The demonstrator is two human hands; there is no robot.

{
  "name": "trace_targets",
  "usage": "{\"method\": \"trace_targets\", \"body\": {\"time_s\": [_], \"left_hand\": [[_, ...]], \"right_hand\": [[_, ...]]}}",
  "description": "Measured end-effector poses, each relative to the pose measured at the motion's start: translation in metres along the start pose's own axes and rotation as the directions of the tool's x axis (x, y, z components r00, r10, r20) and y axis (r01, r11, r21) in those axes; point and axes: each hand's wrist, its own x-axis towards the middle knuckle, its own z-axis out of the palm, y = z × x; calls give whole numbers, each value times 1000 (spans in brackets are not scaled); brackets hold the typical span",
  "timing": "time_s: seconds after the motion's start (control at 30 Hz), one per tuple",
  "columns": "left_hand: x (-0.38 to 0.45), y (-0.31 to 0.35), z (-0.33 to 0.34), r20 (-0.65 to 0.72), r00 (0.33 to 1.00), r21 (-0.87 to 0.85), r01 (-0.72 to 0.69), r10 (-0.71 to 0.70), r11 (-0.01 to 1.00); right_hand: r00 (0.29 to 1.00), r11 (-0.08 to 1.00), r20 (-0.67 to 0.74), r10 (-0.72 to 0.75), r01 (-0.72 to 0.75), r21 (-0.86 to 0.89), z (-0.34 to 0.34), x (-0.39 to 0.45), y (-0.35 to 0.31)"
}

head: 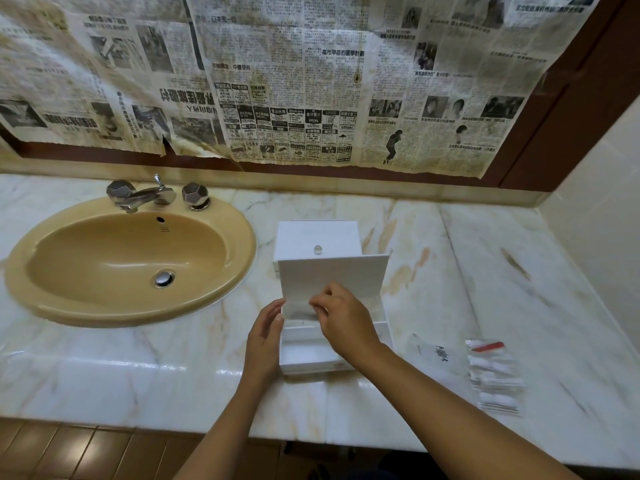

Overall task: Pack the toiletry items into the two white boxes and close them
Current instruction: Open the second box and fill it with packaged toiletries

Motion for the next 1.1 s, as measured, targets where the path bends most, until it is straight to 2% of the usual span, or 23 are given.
{"method": "trace_targets", "body": {"time_s": [0.13,0.23,0.33,0.5,0.57,0.67,0.93,1.1], "left_hand": [[1,0,0,5,1000,-3,0,0,1000],[2,-1,-1,7,1000,-7,-4,4,1000],[3,-3,-2,11,1000,-8,6,-6,1000],[2,0,-1,8,1000,-21,12,-12,1000],[1,1,-1,12,1000,-18,16,-15,1000],[2,-1,-2,11,1000,-21,20,-20,1000],[2,-3,-1,8,1000,0,9,-9,1000],[2,-4,0,1,1000,10,11,-11,1000]], "right_hand": [[980,991,173,103,-85,-107,7,-3,10],[951,972,286,121,-55,-228,5,-4,13],[926,961,352,138,-38,-275,3,-8,15],[972,983,222,83,-43,-181,6,-11,13],[961,982,274,27,25,-187,8,-13,10],[929,970,362,77,14,-242,9,-15,11],[895,949,386,224,-111,-295,11,-11,20],[906,950,365,215,-106,-295,10,-11,16]]}}
